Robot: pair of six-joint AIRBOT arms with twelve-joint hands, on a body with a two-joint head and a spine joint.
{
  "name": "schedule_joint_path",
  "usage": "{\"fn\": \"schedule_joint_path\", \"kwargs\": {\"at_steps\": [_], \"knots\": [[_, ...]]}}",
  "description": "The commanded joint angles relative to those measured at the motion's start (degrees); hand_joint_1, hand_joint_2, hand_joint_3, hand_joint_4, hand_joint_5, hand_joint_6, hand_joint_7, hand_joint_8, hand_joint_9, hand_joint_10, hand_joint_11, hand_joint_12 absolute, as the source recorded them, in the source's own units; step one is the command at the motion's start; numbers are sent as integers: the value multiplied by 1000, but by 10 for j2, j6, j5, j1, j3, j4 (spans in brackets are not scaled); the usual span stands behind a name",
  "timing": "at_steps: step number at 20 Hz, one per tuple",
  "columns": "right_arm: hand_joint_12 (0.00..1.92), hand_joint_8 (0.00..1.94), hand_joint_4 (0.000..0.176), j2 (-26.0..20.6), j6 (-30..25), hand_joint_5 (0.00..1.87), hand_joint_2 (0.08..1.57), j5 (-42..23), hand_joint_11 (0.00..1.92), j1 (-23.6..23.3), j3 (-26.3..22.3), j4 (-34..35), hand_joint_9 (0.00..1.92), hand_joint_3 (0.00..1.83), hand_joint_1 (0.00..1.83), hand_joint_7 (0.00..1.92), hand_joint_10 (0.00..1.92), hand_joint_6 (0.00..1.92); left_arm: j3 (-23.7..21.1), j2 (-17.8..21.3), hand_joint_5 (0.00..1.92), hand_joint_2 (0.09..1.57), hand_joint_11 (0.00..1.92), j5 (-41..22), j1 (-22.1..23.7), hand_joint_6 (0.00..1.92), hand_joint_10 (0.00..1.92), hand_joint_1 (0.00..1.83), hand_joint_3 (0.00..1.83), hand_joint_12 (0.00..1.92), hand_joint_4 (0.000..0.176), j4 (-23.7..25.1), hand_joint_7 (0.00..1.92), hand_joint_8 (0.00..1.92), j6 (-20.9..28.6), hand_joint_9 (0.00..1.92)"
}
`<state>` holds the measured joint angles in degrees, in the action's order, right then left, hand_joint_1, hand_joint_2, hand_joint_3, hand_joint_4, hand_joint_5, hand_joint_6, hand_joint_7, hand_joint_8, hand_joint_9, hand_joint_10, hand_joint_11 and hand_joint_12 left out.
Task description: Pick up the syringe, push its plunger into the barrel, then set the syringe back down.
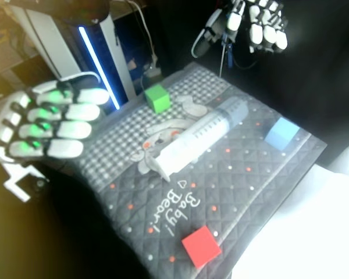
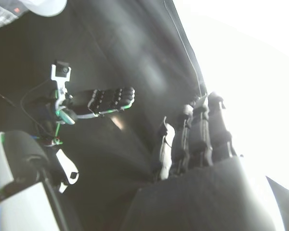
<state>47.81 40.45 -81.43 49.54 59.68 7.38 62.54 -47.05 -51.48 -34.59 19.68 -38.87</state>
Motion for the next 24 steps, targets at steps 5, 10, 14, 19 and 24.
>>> {"fn": "schedule_joint_path", "kwargs": {"at_steps": [5,10,14,19,24], "knots": [[22,7,94,-1,-3,70,694,-68,48,-3,1,10,79,6,443,167,0,3,19,-23,0,751,0,2,53,0,0,626,15,0,31,60,0,0,52,0],[24,10,114,-1,-3,79,632,-68,48,-2,-1,10,74,0,473,158,6,4,43,-51,0,839,0,75,104,0,0,433,12,0,94,178,0,0,173,0],[17,0,97,-1,-6,78,618,-68,31,-2,-2,10,76,0,522,133,3,3,53,-64,0,776,5,107,128,0,0,508,0,2,65,249,0,0,180,0],[19,6,96,0,-8,98,588,-68,33,-3,-4,8,74,0,554,153,1,8,58,-83,0,814,0,146,156,0,0,452,0,0,11,343,0,0,294,0],[25,0,93,1,-8,46,642,-68,43,-3,-5,6,41,5,492,57,0,0,77,-107,0,715,0,168,158,0,0,567,0,0,68,403,0,0,359,0]]}}
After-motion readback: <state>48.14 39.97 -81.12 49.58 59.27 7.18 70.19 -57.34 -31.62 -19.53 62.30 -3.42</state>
